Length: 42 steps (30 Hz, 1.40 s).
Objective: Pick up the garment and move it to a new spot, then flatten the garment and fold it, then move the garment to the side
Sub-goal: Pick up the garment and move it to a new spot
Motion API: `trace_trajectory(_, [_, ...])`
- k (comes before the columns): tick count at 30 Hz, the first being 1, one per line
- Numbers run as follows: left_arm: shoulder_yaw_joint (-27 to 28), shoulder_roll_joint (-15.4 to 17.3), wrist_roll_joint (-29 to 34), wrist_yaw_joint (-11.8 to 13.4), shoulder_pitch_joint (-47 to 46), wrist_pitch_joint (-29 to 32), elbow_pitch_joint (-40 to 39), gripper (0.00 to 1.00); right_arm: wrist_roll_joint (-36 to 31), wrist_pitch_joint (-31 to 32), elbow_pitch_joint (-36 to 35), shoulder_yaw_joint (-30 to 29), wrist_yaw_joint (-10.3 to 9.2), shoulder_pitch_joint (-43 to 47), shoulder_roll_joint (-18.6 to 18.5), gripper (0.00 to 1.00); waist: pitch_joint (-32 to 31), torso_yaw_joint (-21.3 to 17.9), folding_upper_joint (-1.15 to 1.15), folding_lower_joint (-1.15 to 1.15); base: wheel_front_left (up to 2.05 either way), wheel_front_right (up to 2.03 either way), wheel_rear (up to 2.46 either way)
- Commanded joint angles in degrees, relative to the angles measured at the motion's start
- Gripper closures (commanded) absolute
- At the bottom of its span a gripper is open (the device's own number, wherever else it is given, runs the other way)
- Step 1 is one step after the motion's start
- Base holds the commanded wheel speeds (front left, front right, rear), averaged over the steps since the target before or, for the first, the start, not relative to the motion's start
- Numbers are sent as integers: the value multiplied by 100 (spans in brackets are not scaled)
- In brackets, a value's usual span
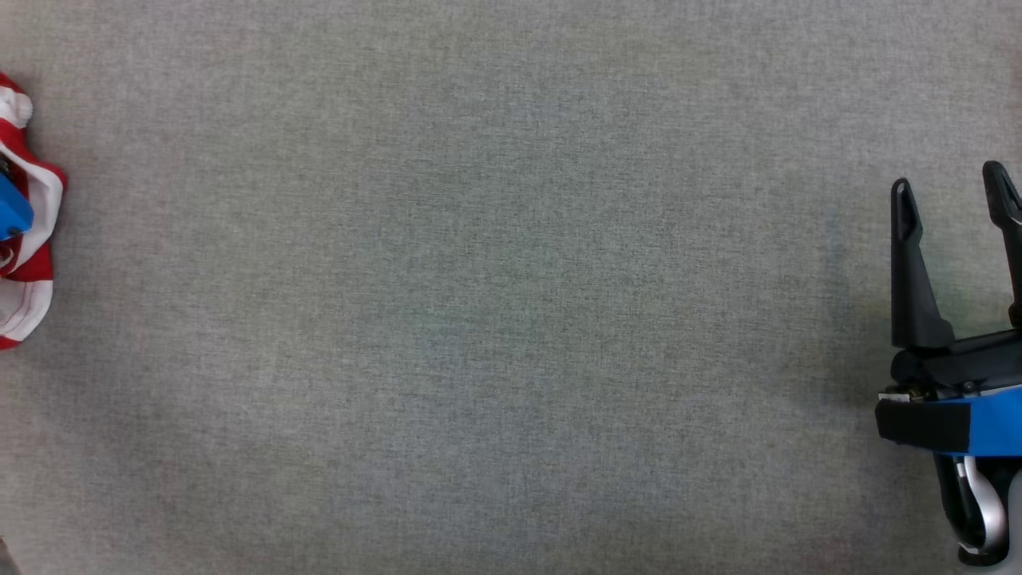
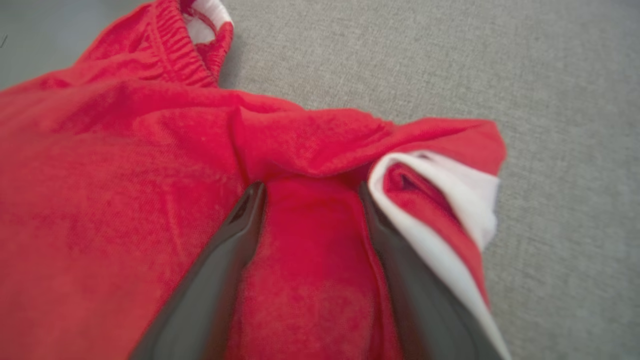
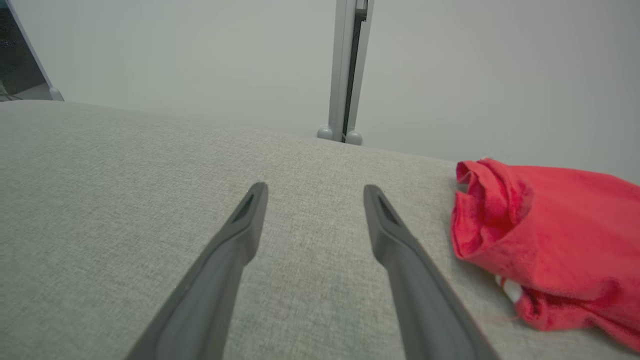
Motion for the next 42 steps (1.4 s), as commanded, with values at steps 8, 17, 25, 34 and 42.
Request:
trace_trajectory(8, [-613,156,-568,-26,175,53,-46,100,28,-21,158,110,2,-45,13,0,-245,13,0,1,0,0,0])
trace_trajectory(17, [-1122,453,-508,-26,-87,-1327,-736,100,190,-309,661,205,2,53,192,0,-888,-302,0,1,0,0,0])
trace_trajectory(25, [-1573,239,-122,37,-430,-1951,-1898,100,359,-635,1327,343,2,123,401,0,-1577,-869,0,1,0,0,0])
trace_trajectory(34, [-2239,-250,138,74,-663,-1601,-3570,100,609,-931,1883,512,2,130,502,0,-1972,-1747,0,1,0,0,0])
trace_trajectory(42, [-2746,-720,144,137,19,-1446,-4108,100,912,-1047,2178,611,3,78,506,0,-2062,-2109,0,1,0,0,0])
